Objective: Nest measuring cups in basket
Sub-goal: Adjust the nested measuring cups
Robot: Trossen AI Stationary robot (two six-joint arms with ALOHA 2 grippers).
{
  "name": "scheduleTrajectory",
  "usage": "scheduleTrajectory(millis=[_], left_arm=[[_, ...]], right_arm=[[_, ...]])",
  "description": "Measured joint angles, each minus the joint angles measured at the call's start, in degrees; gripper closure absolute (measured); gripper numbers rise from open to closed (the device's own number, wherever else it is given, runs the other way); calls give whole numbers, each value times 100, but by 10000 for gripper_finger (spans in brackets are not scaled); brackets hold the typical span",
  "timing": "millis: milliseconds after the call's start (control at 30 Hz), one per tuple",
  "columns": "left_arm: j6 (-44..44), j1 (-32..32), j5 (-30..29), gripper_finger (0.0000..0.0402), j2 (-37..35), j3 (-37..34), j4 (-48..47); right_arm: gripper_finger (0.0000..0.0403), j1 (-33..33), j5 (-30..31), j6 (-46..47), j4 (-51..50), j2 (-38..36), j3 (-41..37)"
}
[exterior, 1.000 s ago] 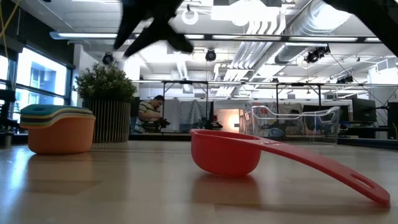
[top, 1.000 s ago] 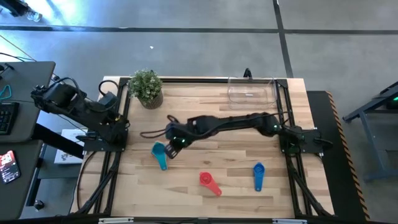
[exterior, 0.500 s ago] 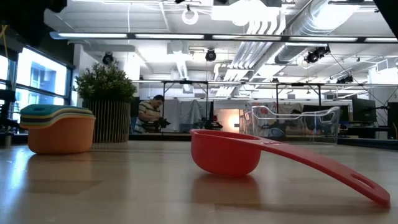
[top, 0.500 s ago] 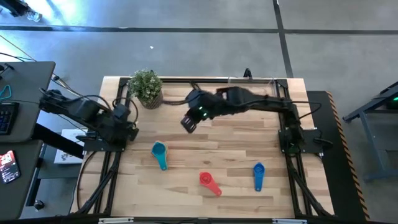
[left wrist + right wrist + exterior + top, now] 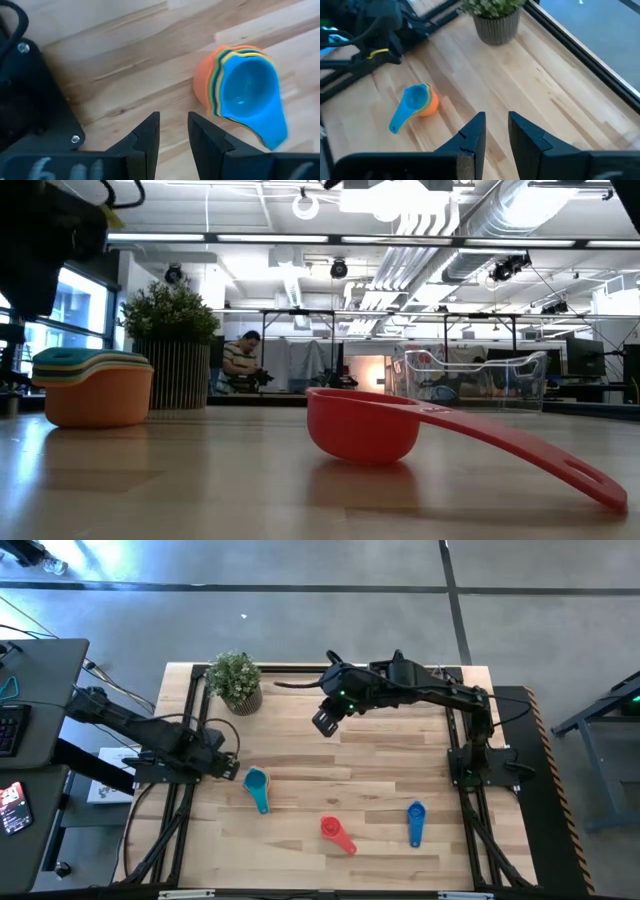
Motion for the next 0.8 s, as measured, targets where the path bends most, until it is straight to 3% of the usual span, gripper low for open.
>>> scheduleTrajectory(millis=[267,800], left_arm=[[-349,0,183,312,536,-323,503],[-454,9,387,312,2013,-325,1689]], right_arm=[[328,-106,-8,-354,-216,2,-4],[328,-219,5,-701,-355,-328,-4]])
